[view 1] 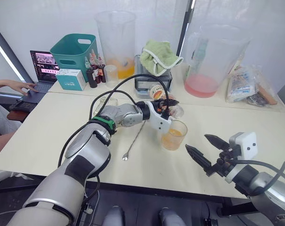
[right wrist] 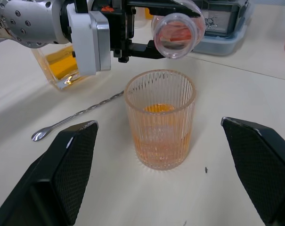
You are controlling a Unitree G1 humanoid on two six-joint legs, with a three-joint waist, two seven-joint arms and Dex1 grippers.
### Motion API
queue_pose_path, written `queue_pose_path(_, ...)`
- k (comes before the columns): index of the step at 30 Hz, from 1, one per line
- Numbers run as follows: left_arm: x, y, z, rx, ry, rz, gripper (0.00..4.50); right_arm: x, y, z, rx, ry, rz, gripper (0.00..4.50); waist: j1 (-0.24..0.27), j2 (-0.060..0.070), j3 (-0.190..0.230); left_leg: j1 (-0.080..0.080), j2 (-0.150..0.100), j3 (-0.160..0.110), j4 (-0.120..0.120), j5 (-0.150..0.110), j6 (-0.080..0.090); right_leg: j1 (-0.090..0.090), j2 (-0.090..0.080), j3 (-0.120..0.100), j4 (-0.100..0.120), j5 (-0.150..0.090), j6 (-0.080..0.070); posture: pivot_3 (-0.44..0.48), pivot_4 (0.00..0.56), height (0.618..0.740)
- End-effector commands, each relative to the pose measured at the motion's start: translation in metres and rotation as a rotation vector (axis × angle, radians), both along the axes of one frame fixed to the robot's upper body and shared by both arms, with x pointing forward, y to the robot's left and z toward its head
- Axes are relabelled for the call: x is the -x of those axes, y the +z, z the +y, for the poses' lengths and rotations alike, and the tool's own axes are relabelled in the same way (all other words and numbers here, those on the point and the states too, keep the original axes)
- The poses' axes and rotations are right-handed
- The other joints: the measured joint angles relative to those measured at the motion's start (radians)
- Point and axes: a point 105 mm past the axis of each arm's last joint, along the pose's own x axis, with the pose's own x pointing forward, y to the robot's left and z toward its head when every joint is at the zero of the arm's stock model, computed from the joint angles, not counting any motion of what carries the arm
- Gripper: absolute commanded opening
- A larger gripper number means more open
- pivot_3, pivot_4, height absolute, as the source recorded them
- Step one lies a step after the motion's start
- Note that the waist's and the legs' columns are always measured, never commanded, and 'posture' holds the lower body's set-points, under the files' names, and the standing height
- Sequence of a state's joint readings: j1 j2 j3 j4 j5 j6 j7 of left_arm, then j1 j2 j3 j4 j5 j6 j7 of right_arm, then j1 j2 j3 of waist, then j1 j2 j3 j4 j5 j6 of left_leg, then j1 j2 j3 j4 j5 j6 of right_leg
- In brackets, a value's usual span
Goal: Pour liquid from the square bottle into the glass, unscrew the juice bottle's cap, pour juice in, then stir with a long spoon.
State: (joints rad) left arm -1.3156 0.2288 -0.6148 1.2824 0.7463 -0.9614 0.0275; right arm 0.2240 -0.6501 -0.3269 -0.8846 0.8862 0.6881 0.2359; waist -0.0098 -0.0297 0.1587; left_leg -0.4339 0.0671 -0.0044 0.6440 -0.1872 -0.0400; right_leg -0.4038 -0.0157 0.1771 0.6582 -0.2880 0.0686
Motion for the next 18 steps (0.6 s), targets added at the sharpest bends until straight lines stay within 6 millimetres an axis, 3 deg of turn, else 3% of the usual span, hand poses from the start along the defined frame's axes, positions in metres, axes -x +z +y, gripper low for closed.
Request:
queue_pose_path(1,-0.003,0.038,0.008,0.152,0.0,0.037,1.51,-0.003,0.006,0.002,0.006,0.018,-0.03,4.45,0.0,0.0,0.0,0.0,0.0,0.0,0.0,0.0,0.0,0.0,0.0,0.0,0.0,0.0,0.0,0.0,0.15,0.74)
queue_pose_path(6,-0.005,0.085,0.039,0.375,-0.036,0.253,1.51,-0.009,0.008,0.001,0.02,0.059,-0.038,4.45,-0.005,0.0,0.0,0.001,0.0,0.0,0.0,0.0,0.0,0.0,0.0,0.0,0.003,0.0,0.0,0.0,0.15,0.74)
queue_pose_path(10,-0.005,0.097,0.069,0.47,-0.083,0.569,1.51,-0.013,0.01,-0.004,0.044,0.091,-0.036,4.45,-0.009,0.001,-0.001,0.003,0.0,0.0,0.0,0.0,0.0,0.0,0.0,0.0,0.006,0.0,0.0,0.0,0.15,0.74)
queue_pose_path(14,0.016,0.119,0.109,0.557,-0.122,0.786,1.51,-0.016,0.013,-0.01,0.053,0.151,-0.033,4.45,-0.031,0.001,-0.001,0.003,0.0,-0.001,0.0,0.0,0.0,0.0,0.0,0.0,0.007,0.0,0.0,0.0,0.15,0.74)
queue_pose_path(18,0.053,0.123,0.138,0.547,-0.139,1.008,1.51,-0.018,0.016,-0.016,0.073,0.209,-0.019,4.45,-0.037,0.001,-0.001,0.003,0.0,-0.004,0.0,0.0,0.0,0.0,0.0,-0.001,0.008,0.0,0.0,0.0,0.15,0.74)
